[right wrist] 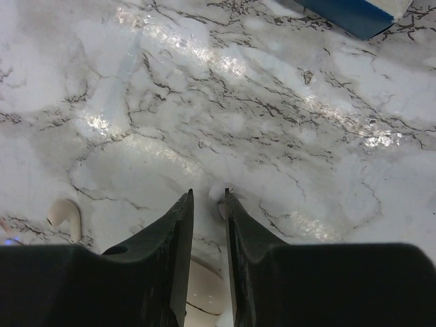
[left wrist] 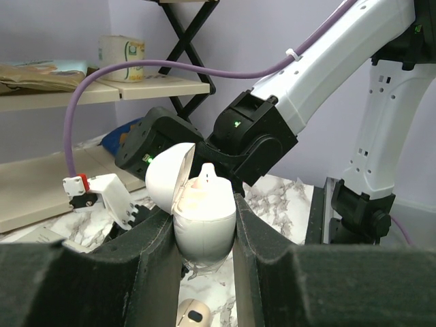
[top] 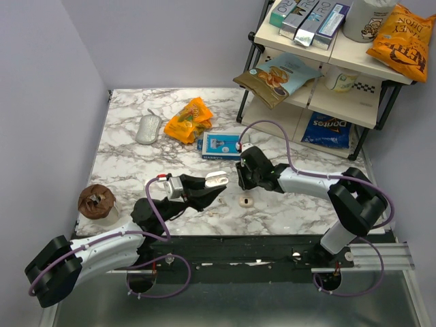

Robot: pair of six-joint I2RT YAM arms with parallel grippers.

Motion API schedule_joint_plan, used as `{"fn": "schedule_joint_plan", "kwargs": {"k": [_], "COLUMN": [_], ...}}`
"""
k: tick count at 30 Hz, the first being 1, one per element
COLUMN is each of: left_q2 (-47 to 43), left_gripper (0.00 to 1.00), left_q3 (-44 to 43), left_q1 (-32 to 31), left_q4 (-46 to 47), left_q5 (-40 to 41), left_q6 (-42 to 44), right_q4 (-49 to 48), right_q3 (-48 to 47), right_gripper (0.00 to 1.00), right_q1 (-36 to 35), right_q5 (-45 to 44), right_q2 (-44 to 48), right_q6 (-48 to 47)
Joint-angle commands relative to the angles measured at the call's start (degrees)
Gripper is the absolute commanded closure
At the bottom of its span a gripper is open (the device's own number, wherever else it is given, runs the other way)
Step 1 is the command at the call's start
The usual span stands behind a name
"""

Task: Insert the wireless bluetooth earbuds into the charging case
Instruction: Pick up the earbud from the center of the board.

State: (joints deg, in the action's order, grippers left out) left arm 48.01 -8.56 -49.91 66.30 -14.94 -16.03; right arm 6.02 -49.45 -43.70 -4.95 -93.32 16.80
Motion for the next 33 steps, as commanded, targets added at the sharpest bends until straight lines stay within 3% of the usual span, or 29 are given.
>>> {"fn": "schedule_joint_plan", "kwargs": {"k": [1,12,30,33], "left_q2": [0.2,0.4,0.3,0.3], "left_gripper": [1.00,1.00,1.00,1.00], "left_q3": [0.0,-0.1,-0.3,-0.4], "left_q1": [-0.3,-0.3,-0.4,-0.4], "left_q4": [1.5,1.6,0.9,0.8], "left_q5": [0.9,0.8,0.9,0.9], "left_q6": [0.8,0.6,0.6,0.7], "right_q4": [0.4,0.4,1.9,2.1], "right_q3": [-0.2,0.0,-0.6,-0.6], "right_gripper": [0.67,0.69,0.99,0.99], "right_q1": [0.9,1.8,2.7,2.8], "right_q5": [-1.7,-2.2,-3.7,-3.3], "right_q2": [-1.0,-1.2,-1.6,-0.8], "right_q6": [0.4,0.8,1.6,2.2]}}
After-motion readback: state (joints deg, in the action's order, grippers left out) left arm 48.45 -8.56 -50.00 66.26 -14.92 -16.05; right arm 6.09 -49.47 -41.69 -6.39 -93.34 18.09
